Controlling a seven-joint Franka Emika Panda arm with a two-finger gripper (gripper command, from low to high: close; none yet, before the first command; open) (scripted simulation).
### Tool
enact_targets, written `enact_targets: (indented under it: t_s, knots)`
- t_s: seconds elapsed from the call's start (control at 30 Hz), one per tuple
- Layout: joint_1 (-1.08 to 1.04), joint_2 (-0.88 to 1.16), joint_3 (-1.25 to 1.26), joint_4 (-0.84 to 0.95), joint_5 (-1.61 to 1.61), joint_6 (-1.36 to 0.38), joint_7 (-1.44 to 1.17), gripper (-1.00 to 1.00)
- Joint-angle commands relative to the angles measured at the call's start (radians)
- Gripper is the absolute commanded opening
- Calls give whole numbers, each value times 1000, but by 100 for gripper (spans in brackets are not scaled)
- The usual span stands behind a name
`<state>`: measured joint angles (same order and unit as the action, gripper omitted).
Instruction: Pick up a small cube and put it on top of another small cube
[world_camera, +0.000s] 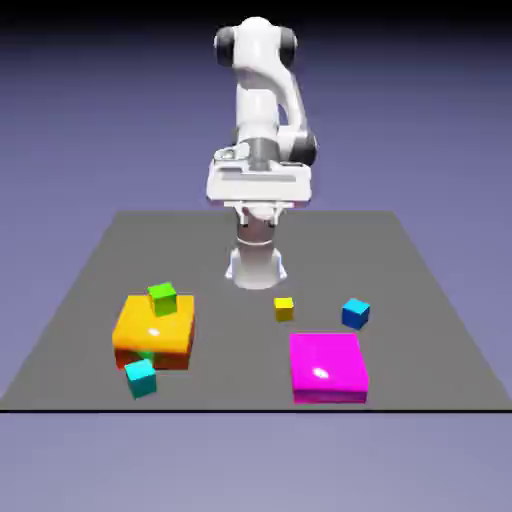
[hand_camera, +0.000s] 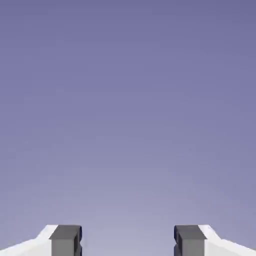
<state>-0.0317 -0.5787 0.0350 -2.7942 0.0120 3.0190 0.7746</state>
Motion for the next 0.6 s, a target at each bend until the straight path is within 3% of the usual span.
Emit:
enact_targets:
  t_s: [0.0, 0.57]
  knots:
    - [-36, -7, 29, 13, 10, -15, 28, 0]
    - [-652, -130, 523, 236, 179, -268, 502, 0]
